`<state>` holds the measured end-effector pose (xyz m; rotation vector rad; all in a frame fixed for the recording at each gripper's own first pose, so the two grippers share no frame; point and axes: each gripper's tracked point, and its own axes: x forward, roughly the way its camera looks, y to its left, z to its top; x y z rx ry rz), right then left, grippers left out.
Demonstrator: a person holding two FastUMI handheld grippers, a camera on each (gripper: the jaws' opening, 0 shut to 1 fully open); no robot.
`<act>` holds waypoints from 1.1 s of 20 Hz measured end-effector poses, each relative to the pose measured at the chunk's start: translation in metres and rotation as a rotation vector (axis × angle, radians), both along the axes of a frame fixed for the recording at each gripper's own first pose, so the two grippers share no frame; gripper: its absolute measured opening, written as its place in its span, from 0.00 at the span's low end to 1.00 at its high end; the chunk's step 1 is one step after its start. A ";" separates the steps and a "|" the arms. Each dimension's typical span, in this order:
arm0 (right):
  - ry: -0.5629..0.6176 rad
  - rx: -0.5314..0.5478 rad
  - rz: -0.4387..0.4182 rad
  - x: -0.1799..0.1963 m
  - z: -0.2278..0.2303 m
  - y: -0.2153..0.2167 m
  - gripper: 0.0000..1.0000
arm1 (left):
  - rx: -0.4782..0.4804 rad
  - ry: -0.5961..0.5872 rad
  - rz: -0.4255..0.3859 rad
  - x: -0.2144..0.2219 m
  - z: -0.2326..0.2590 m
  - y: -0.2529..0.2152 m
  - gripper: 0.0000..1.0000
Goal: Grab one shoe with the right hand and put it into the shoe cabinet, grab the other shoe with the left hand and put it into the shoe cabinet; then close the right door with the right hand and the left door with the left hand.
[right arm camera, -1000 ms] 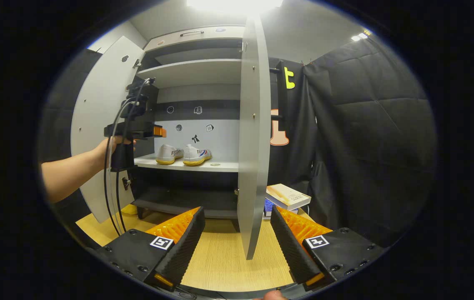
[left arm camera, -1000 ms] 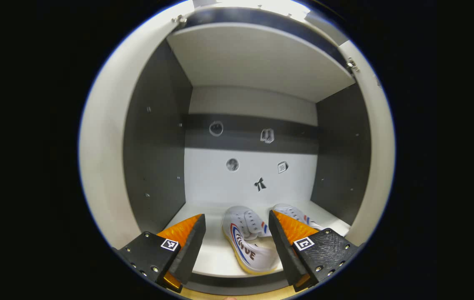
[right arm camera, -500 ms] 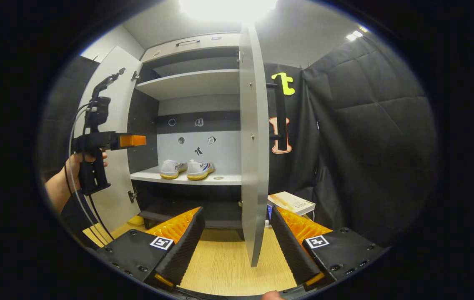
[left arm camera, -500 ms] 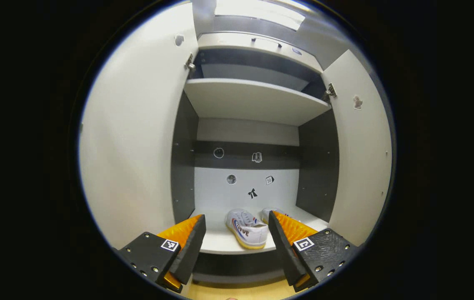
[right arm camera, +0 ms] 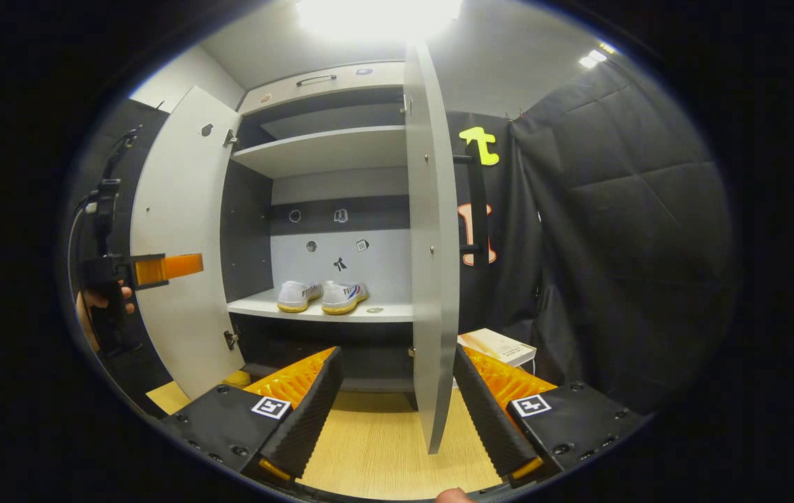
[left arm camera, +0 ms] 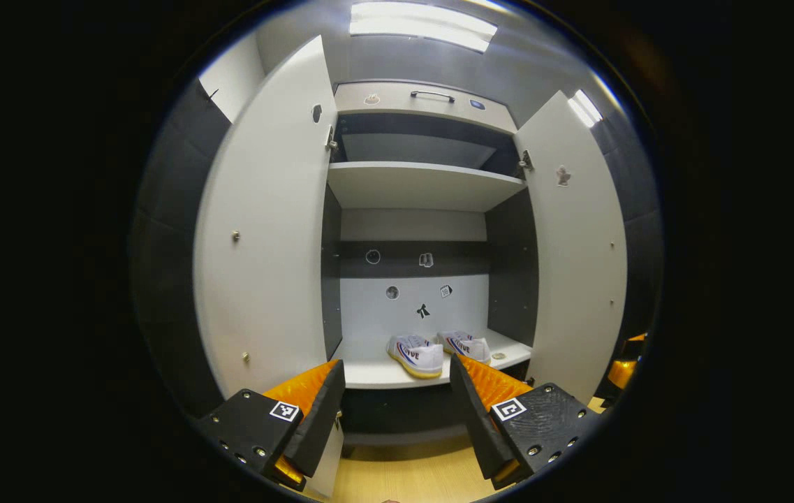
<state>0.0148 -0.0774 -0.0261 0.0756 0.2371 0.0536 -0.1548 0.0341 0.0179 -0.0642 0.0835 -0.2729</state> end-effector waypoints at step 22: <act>-0.129 -0.070 -0.366 0.045 0.078 -0.142 0.93 | 0.017 0.041 0.156 -0.086 -0.017 0.079 0.81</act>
